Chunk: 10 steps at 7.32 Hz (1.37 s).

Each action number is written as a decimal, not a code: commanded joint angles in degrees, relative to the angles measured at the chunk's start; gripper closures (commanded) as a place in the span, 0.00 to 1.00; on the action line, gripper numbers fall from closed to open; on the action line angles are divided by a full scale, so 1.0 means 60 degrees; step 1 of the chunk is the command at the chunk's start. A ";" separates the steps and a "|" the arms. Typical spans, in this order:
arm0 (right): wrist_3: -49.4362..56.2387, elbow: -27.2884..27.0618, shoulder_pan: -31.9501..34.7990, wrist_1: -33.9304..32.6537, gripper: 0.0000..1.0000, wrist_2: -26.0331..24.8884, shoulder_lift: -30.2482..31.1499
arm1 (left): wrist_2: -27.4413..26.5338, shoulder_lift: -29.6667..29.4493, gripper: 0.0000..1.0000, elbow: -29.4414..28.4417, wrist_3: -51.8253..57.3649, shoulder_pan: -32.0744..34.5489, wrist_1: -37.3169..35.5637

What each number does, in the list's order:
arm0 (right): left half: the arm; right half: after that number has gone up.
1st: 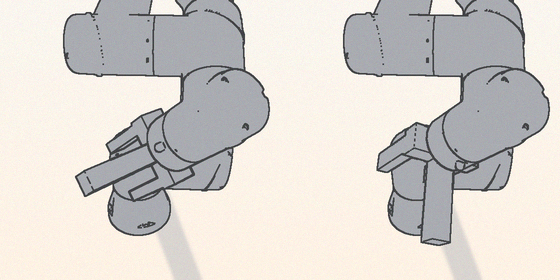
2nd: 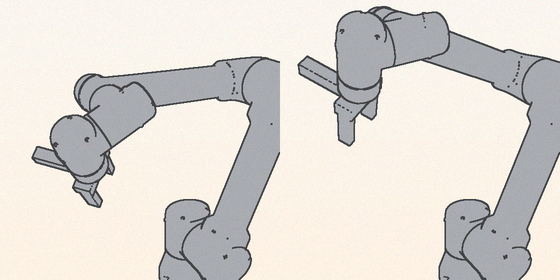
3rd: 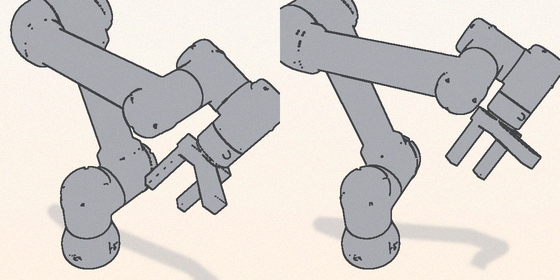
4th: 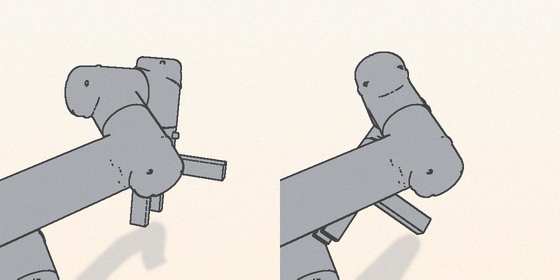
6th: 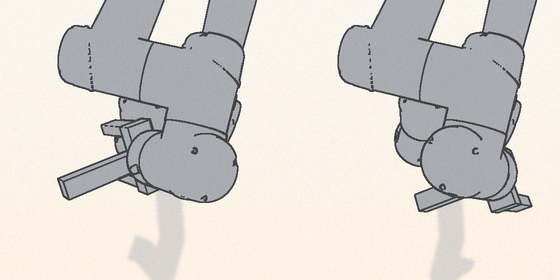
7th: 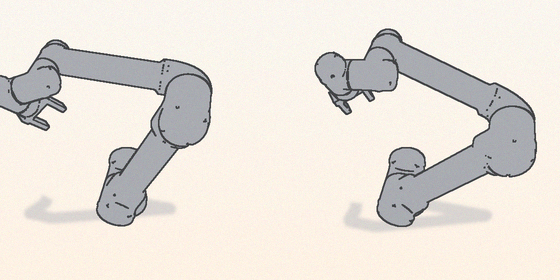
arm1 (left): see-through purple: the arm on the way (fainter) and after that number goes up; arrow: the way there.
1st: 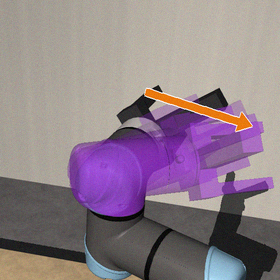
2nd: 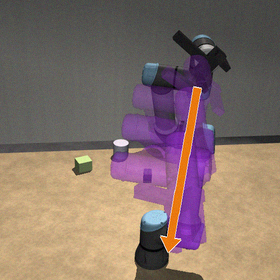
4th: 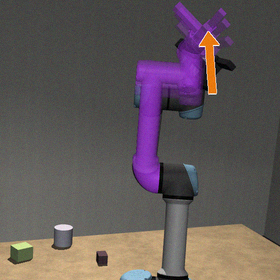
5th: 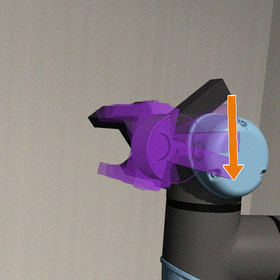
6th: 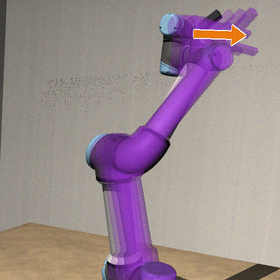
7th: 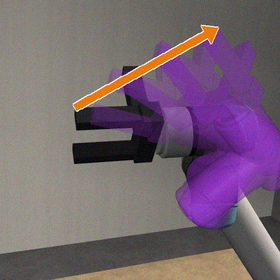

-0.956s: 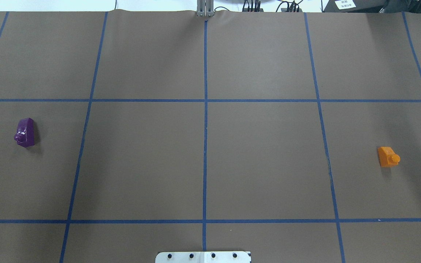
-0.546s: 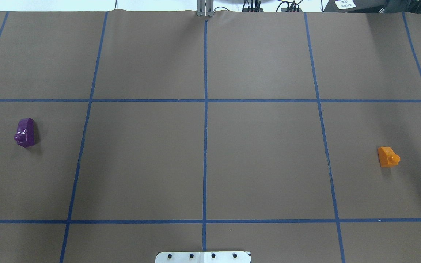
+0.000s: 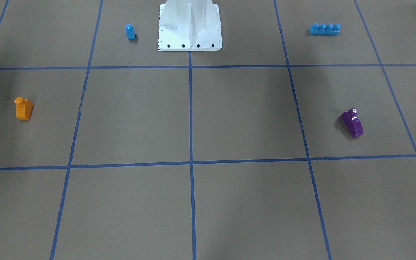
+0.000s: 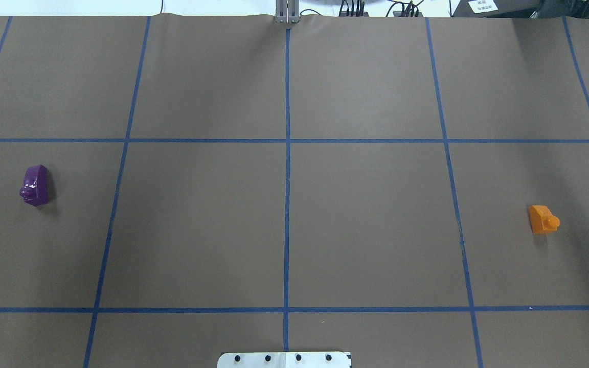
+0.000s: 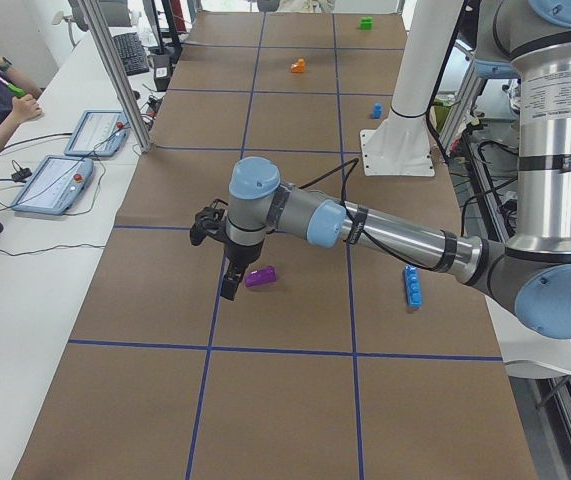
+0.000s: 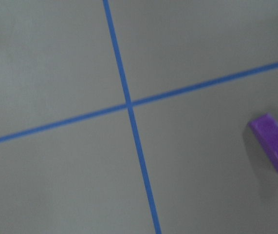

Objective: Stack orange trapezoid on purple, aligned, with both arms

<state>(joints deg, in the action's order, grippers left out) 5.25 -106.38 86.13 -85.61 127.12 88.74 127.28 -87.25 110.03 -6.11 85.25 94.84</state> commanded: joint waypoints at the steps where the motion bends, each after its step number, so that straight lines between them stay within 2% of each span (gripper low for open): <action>1: -0.0098 -0.0024 -0.0042 0.0102 0.00 0.0024 0.0020 | -0.0002 -0.0108 0.00 -0.0071 -0.0739 0.0001 0.0771; 3: -0.0113 -0.0054 -0.0989 0.0103 0.00 0.0024 -0.0212 | 0.0041 -0.0107 0.00 -0.0131 -0.0768 -0.0159 0.1185; 4: -0.0287 -0.0068 -0.1256 0.0088 0.00 0.0082 -0.0475 | 0.0346 -0.0107 0.00 -0.0131 -0.1450 -0.0784 0.1345; 5: -0.0825 -0.0112 -0.1462 0.0102 0.00 0.0286 -0.0478 | 0.0407 -0.0093 0.00 -0.0160 -0.3110 -0.1370 0.1985; 6: -0.1019 -0.0112 -0.1681 0.0465 0.00 0.0317 -0.0478 | 0.0205 -0.0005 0.00 -0.0233 -0.5157 -0.2405 0.2775; 7: -0.1383 -0.0098 -0.1727 0.0947 0.00 0.0331 -0.0434 | -0.0987 0.0199 0.00 -0.0291 -0.6236 -0.3387 0.3392; 8: -0.1605 -0.0083 -0.1829 0.1141 0.00 0.0332 -0.0405 | -0.1970 0.0244 0.00 -0.0364 -0.7146 -0.4311 0.3456; 9: -0.1621 -0.0083 -0.1859 0.1143 0.00 0.0346 -0.0376 | -0.2676 0.0259 0.00 -0.0365 -0.8083 -0.5074 0.3456; 10: -0.1622 -0.0083 -0.1859 0.1143 0.00 0.0332 -0.0375 | -0.3017 0.0332 0.00 -0.0365 -0.8643 -0.5604 0.3485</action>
<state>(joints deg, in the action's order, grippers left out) -4.15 -106.89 75.15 -79.06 129.13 86.39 113.35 -85.72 107.92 -52.16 56.78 115.32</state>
